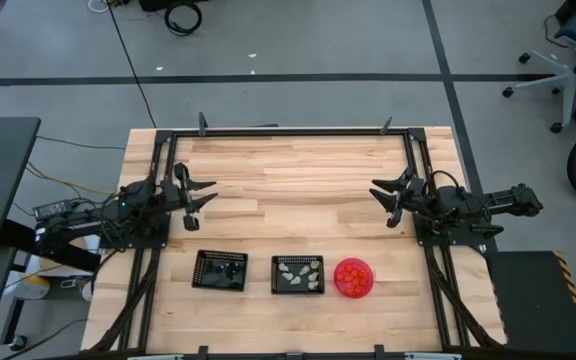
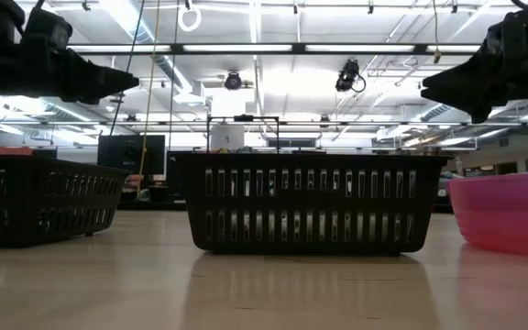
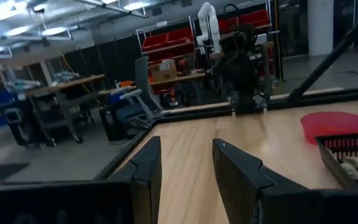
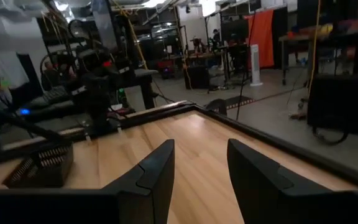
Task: Sort Halloween decoration
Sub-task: Return to Home Position
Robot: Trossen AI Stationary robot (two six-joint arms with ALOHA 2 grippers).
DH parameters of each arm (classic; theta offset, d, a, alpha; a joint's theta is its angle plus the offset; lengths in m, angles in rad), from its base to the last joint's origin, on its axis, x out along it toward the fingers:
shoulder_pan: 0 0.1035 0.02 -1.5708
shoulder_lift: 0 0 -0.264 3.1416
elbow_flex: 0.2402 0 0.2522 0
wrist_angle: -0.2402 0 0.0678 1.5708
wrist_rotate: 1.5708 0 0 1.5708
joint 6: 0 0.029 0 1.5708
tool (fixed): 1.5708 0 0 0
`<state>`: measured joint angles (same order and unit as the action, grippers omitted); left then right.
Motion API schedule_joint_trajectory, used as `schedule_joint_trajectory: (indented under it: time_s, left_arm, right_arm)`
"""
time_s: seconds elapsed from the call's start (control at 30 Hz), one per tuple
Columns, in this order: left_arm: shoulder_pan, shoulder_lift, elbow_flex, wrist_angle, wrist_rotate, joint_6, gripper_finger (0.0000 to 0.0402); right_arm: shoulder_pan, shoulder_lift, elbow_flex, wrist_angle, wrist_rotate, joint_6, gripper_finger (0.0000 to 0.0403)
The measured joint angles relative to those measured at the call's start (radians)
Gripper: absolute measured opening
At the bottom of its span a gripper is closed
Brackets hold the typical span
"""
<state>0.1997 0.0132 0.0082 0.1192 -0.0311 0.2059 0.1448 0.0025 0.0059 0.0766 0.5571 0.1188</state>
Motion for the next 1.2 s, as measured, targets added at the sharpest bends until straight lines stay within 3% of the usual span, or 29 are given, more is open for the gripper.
schedule_joint_trajectory:
  time_s: [0.33,1.2]
  left_arm:
    - [0.000,0.000,0.000,0.002,0.000,0.022,0.0116]
    - [0.000,0.000,-0.001,0.002,0.001,0.022,0.0116]
  right_arm:
    - [0.000,0.000,0.000,0.002,0.000,-0.434,0.0151]
    - [0.000,0.000,0.000,0.003,-0.001,-0.418,0.0151]
